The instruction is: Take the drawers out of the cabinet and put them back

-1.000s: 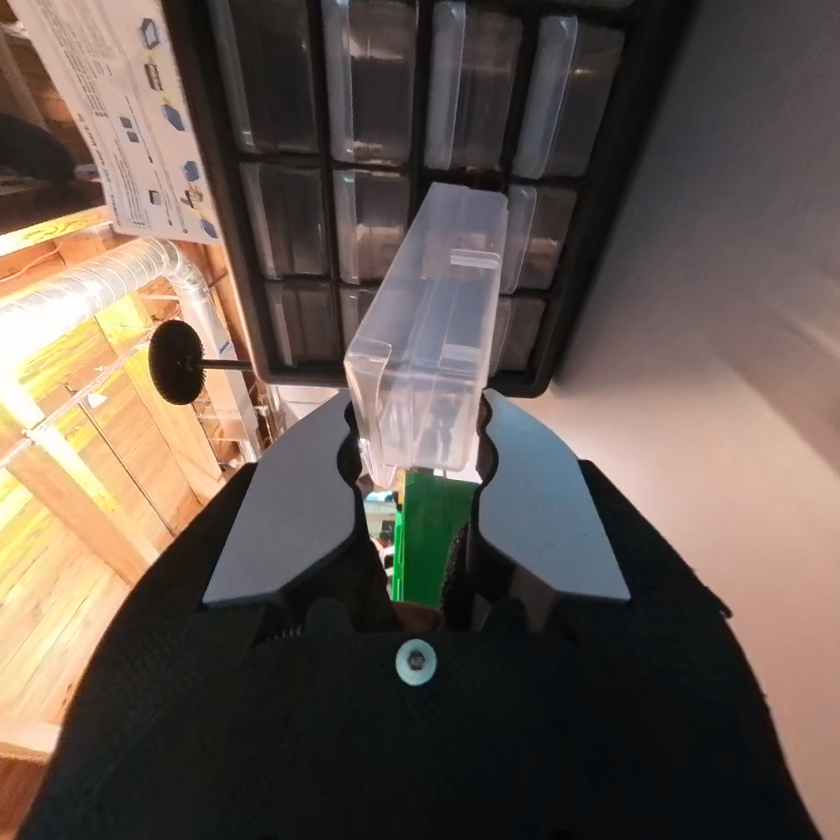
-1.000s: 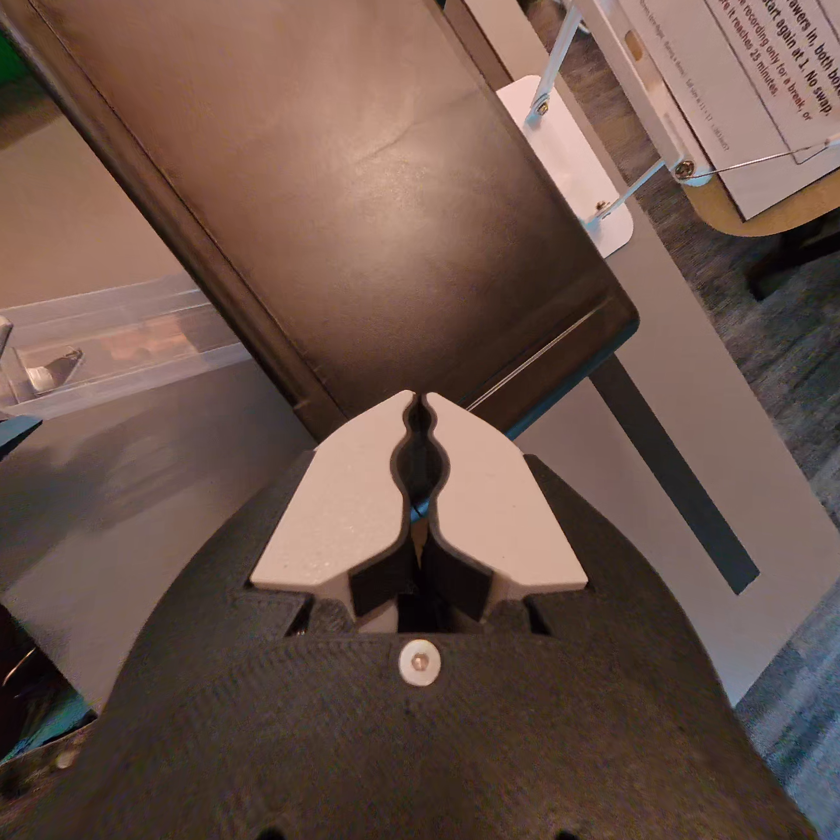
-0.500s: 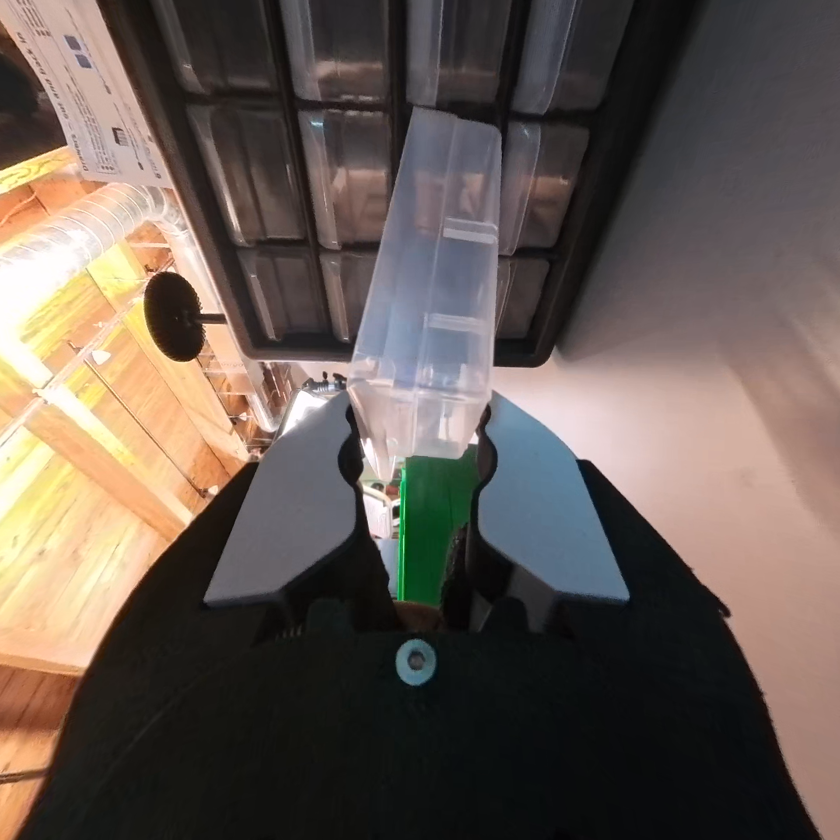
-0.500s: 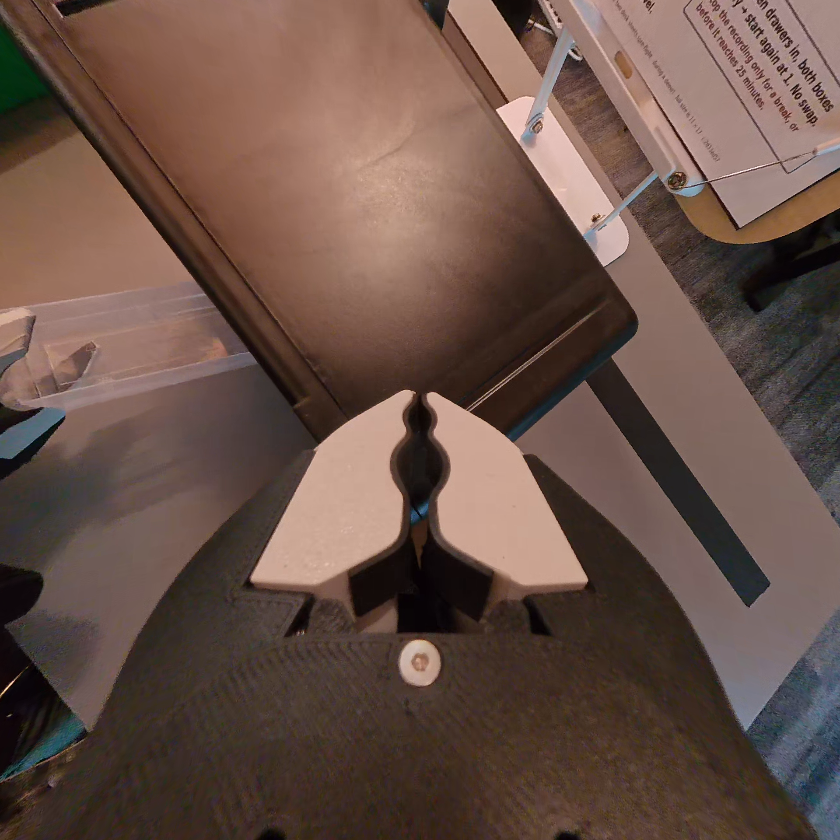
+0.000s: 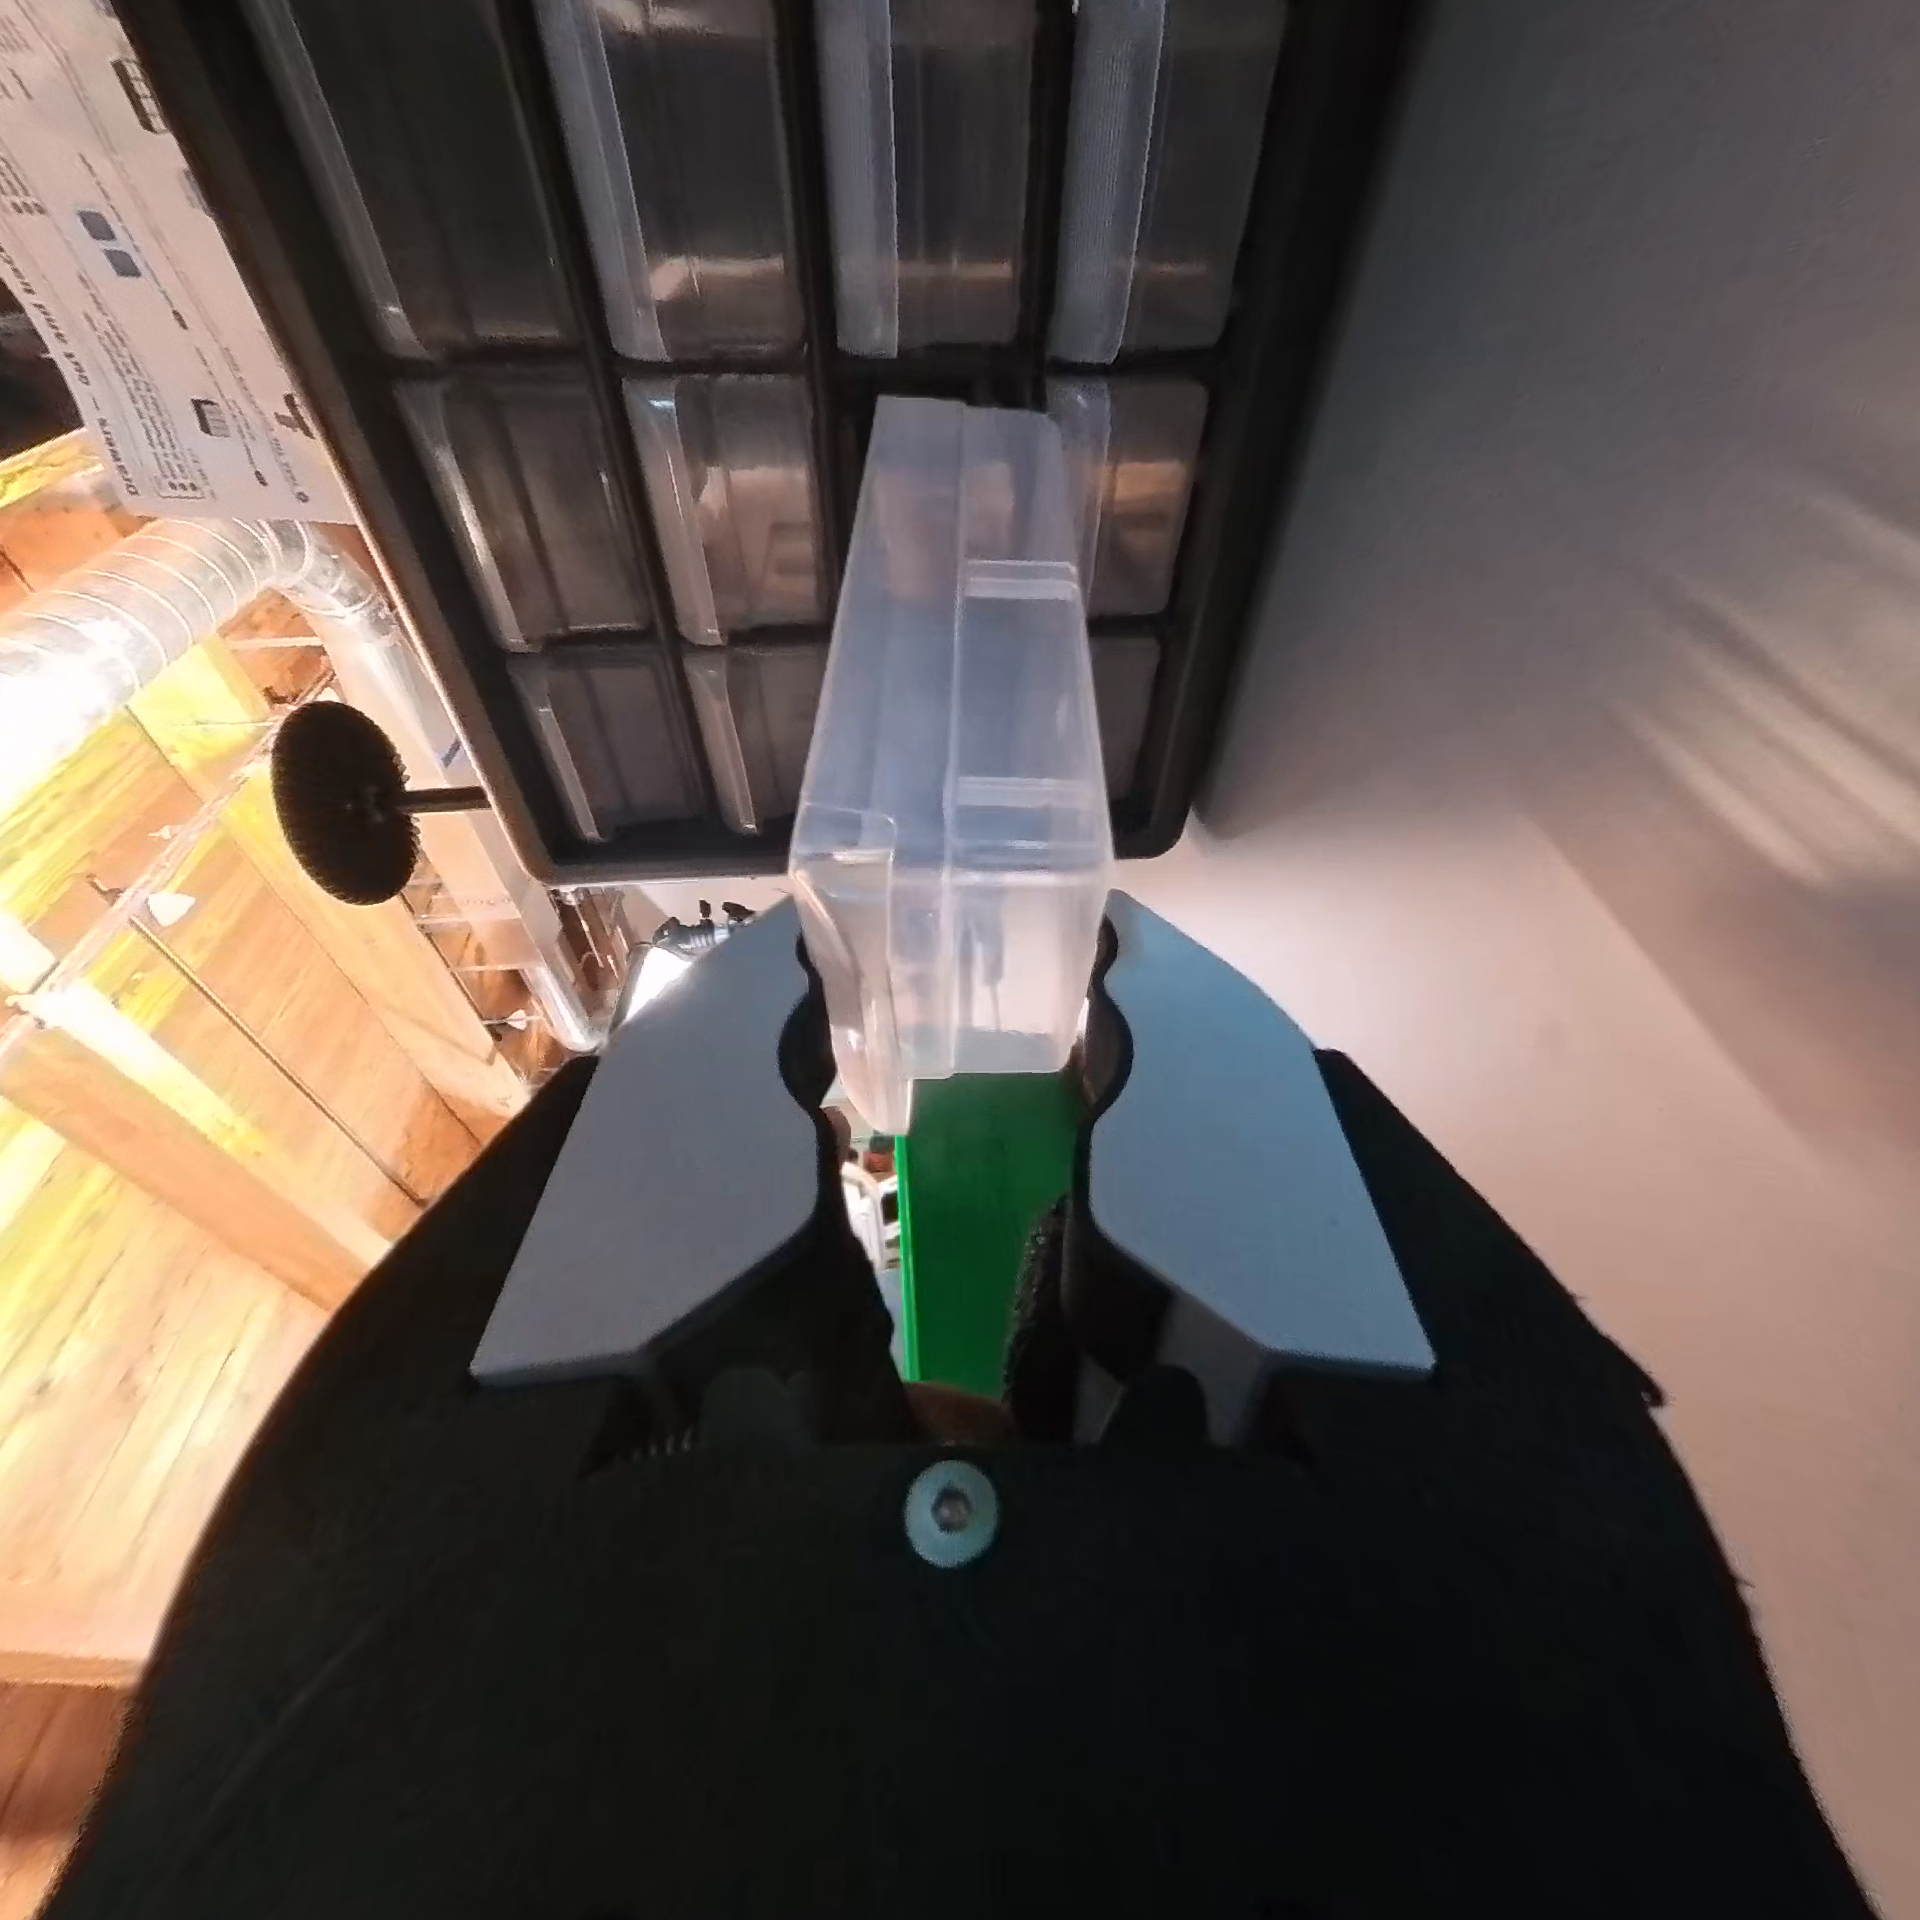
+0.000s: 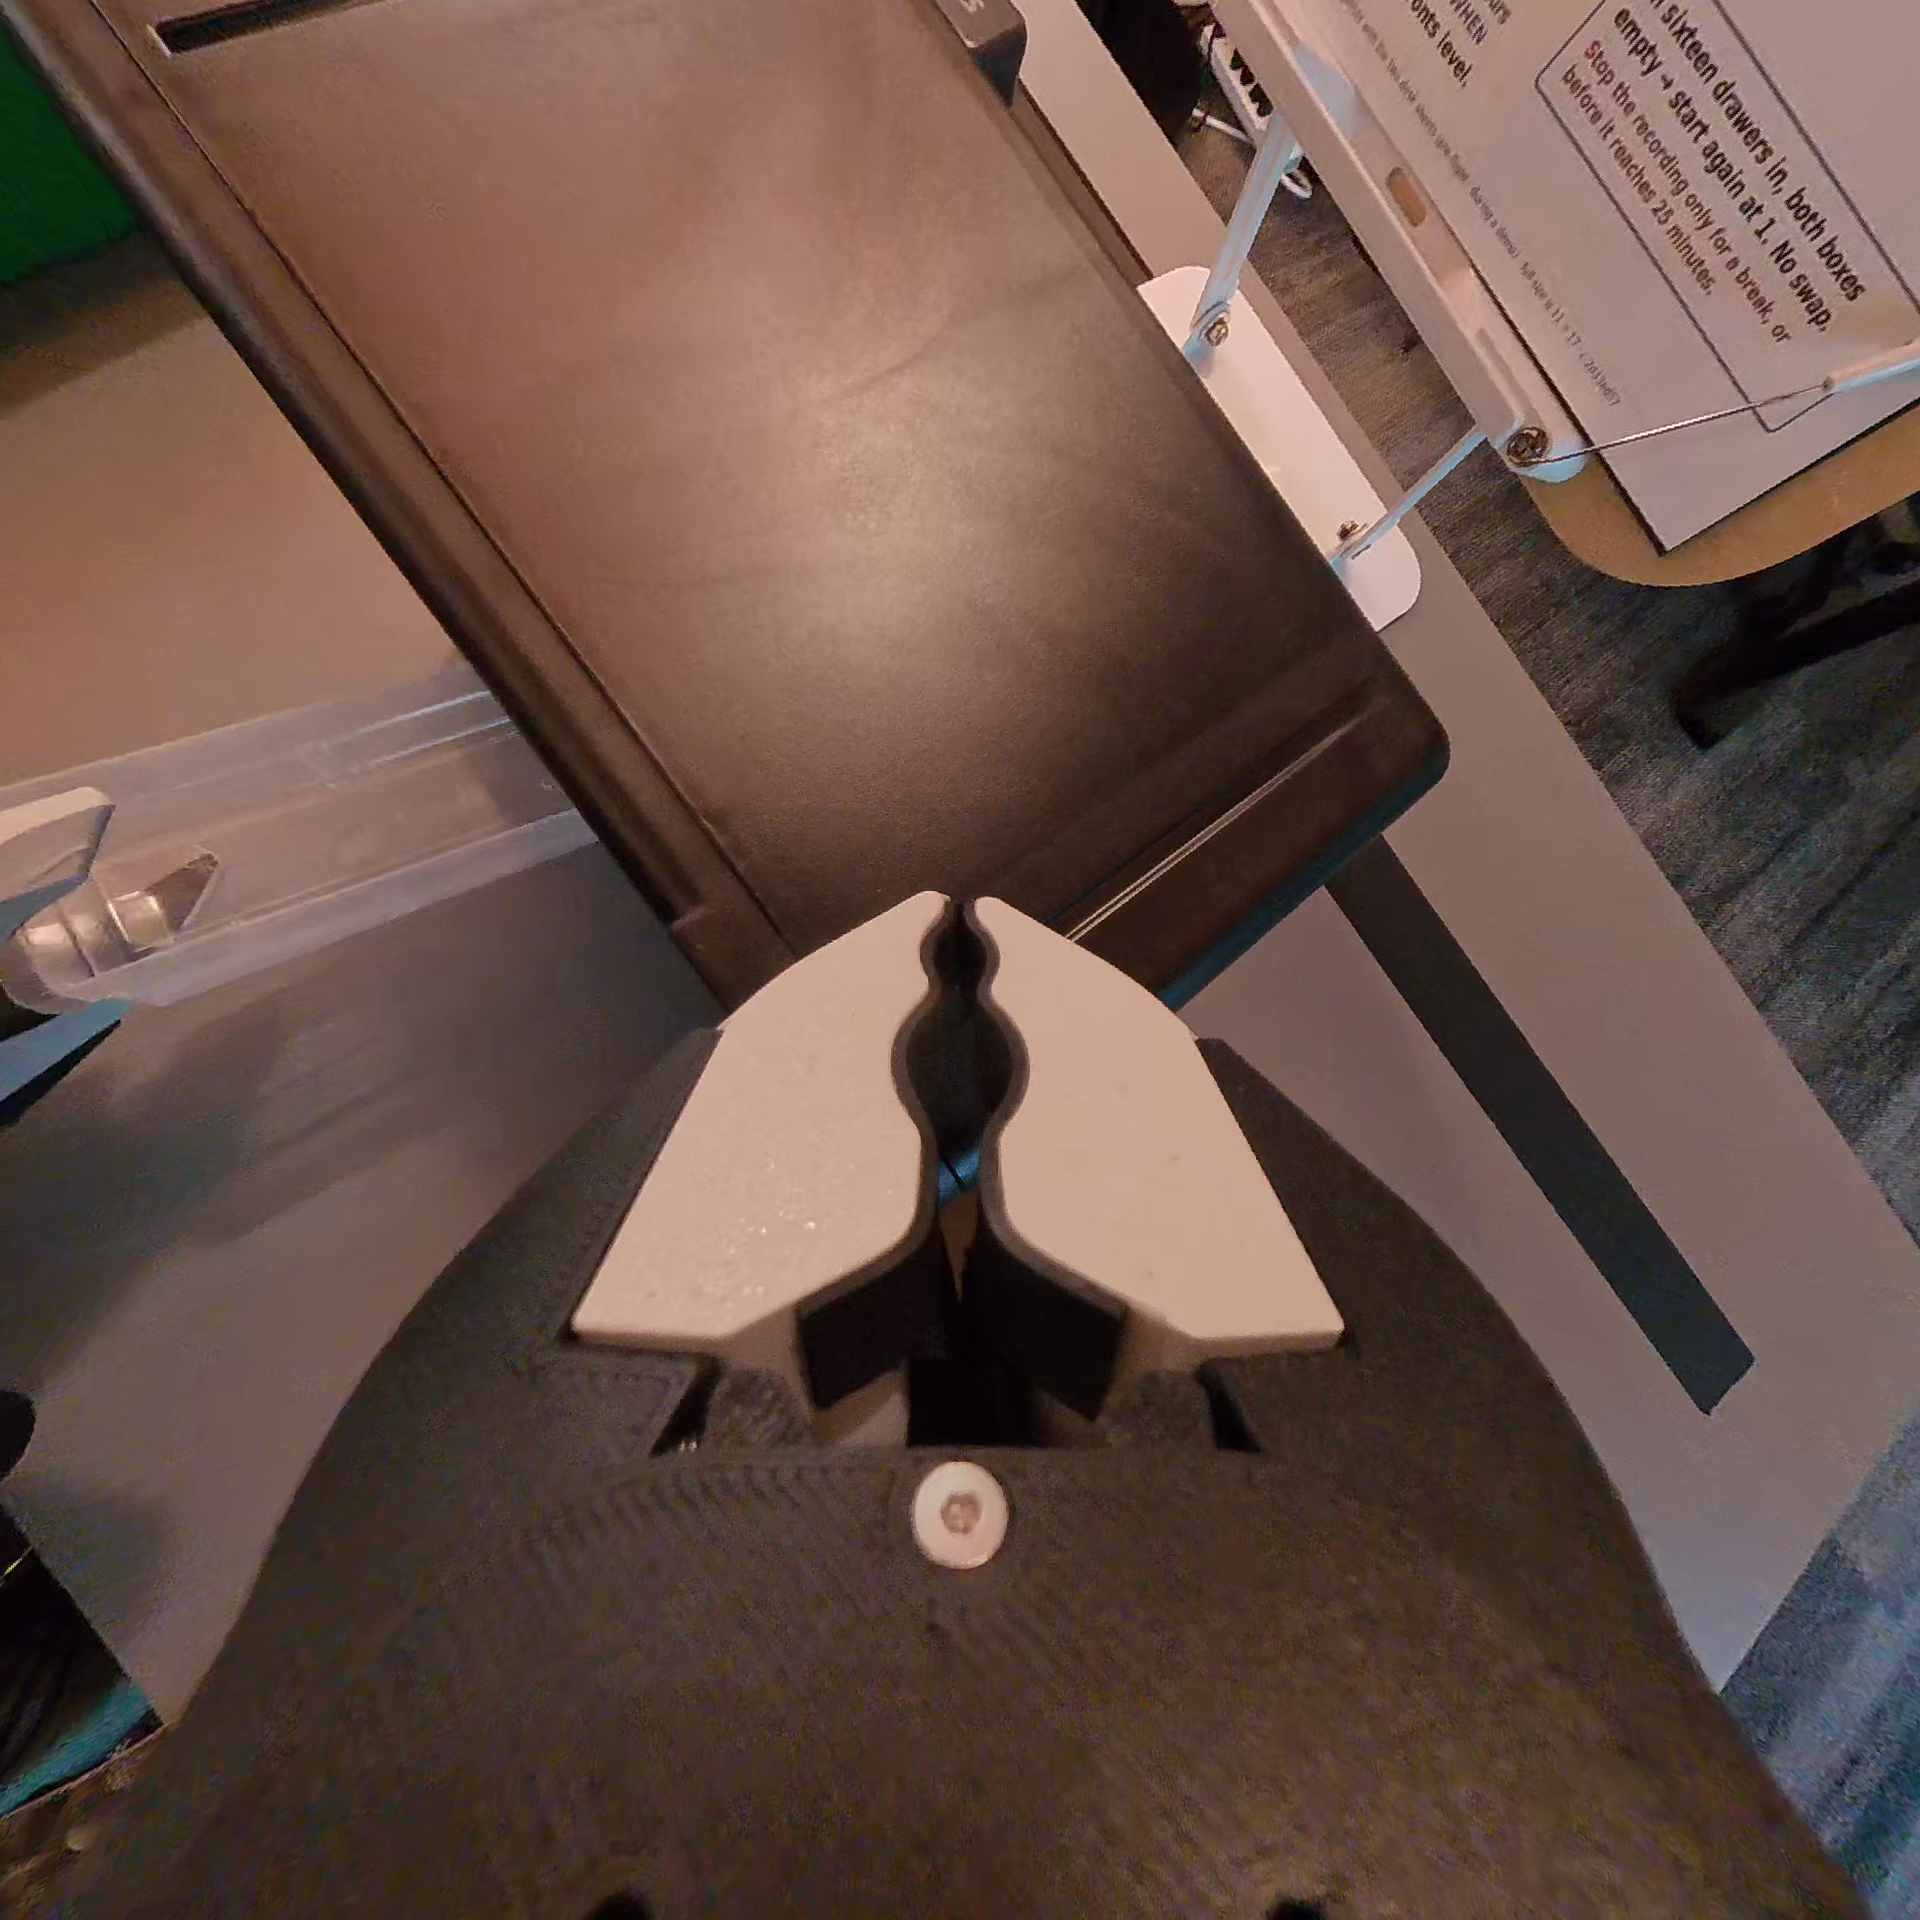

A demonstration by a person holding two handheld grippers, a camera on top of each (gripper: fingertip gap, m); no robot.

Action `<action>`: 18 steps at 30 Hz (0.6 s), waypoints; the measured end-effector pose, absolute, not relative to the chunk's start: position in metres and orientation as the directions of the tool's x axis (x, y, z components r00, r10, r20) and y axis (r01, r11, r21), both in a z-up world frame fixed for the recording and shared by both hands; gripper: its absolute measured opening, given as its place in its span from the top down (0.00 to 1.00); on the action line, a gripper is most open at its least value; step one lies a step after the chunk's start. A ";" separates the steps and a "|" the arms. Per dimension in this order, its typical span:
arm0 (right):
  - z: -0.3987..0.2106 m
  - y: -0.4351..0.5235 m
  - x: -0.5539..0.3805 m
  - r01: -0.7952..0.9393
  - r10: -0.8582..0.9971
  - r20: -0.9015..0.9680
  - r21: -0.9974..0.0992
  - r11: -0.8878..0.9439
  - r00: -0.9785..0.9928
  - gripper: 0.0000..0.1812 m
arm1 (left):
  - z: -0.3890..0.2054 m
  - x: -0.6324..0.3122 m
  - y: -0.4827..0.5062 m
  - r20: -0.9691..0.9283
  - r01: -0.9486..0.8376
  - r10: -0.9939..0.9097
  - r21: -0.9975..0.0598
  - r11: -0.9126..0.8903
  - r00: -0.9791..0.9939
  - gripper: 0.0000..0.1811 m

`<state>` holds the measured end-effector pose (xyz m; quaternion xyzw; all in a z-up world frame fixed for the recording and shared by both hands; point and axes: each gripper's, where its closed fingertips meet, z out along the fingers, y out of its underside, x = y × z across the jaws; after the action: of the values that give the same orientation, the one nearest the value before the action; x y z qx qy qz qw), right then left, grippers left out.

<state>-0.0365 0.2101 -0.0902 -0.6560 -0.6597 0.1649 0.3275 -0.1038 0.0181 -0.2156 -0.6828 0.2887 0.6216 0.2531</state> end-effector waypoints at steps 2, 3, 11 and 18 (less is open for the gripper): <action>-0.090 0.210 -0.037 0.756 0.975 0.208 -0.650 0.080 0.075 1.00 | -0.216 -0.101 0.018 -0.994 -0.710 -0.082 0.004 -0.705 0.075 0.75; -0.090 0.210 -0.037 0.754 0.976 0.205 -0.652 0.079 0.075 1.00 | -0.216 -0.100 0.018 -0.994 -0.710 -0.079 0.000 -0.704 0.078 0.75; -0.090 0.210 -0.037 0.755 0.975 0.210 -0.650 0.087 0.069 1.00 | -0.211 -0.104 0.022 -0.992 -0.680 -0.075 -0.018 -0.733 0.106 0.75; -0.090 0.211 -0.037 0.755 0.971 0.234 -0.646 0.113 0.055 1.00 | -0.209 -0.101 0.029 -0.992 -0.668 -0.084 0.003 -0.744 0.090 0.75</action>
<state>-0.0367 0.2107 -0.0903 -0.6458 -0.6679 0.1624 0.3324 -0.1013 0.0291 -0.2088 -0.6997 0.2688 0.6186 0.2357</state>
